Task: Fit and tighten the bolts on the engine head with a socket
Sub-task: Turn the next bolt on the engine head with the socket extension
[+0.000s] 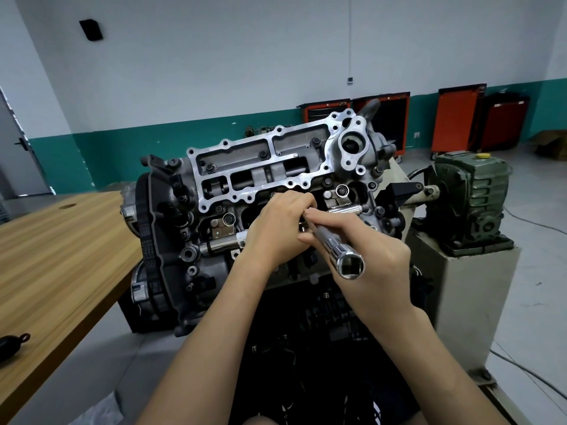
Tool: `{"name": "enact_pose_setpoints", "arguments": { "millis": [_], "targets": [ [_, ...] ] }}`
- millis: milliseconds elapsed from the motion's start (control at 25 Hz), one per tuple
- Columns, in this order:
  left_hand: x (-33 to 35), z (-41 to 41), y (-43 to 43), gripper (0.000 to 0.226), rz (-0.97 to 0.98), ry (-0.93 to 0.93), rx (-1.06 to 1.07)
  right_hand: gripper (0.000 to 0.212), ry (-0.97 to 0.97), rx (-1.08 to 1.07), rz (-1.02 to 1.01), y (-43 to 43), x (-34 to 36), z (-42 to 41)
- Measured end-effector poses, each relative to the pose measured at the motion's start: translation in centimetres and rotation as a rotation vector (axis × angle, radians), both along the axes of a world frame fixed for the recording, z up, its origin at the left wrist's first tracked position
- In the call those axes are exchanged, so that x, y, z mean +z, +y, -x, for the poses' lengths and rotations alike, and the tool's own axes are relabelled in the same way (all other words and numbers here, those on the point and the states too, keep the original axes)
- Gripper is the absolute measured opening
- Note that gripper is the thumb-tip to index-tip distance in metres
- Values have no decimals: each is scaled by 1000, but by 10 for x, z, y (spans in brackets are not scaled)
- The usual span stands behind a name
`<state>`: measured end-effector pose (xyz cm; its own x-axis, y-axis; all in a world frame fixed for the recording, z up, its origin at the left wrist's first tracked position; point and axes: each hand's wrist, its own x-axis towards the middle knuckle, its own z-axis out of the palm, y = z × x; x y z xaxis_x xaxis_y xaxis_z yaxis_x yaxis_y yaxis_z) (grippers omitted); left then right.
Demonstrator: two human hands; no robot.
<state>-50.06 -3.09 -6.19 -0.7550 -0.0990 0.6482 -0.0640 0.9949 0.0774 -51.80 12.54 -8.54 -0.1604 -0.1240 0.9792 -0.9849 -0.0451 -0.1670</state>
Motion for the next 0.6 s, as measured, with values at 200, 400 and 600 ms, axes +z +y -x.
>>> {"name": "enact_pose_setpoints", "arguments": {
  "millis": [200, 400, 600],
  "targets": [
    [3, 1, 0, 21, -4, -22, 6, 31, -20, 57, -1, -2, -8, -7],
    [2, -1, 1, 29, 5, -33, 6, 30, -23, 13, 31, -1, -2, -1],
    [6, 5, 1, 13, -4, -85, 92, 29, 3, 80, -35, -2, -7, -7]
  ]
}}
